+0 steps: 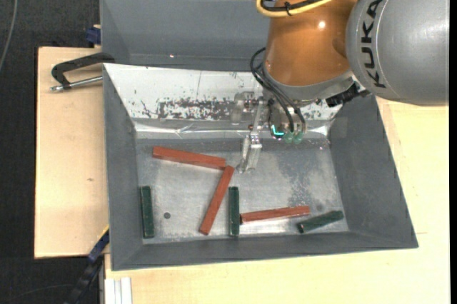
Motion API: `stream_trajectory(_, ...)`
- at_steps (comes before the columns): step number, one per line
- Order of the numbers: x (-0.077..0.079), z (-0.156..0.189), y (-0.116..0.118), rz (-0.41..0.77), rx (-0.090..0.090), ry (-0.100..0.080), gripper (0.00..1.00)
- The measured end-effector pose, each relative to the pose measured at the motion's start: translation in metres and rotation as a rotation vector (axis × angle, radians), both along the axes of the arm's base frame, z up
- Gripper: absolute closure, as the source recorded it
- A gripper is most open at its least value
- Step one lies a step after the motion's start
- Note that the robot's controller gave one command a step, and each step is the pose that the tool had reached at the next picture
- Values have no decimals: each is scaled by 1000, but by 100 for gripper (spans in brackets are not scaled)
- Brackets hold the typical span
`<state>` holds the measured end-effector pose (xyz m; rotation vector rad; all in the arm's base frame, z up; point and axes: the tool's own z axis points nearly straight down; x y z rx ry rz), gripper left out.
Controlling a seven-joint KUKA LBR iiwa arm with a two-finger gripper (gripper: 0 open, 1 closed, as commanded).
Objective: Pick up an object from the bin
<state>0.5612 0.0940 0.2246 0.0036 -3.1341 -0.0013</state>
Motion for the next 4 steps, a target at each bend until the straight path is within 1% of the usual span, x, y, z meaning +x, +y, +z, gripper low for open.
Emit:
stream_trajectory(1, 5, -18, 9, -23, 1, -21, 0)
stream_trajectory(2, 7, -111, 46, -75, 2, -11, 0)
stream_trajectory(3, 14, -108, 49, -92, 1, -7, 0)
stream_trajectory(4, 17, -126, 14, -132, 0, -7, 0)
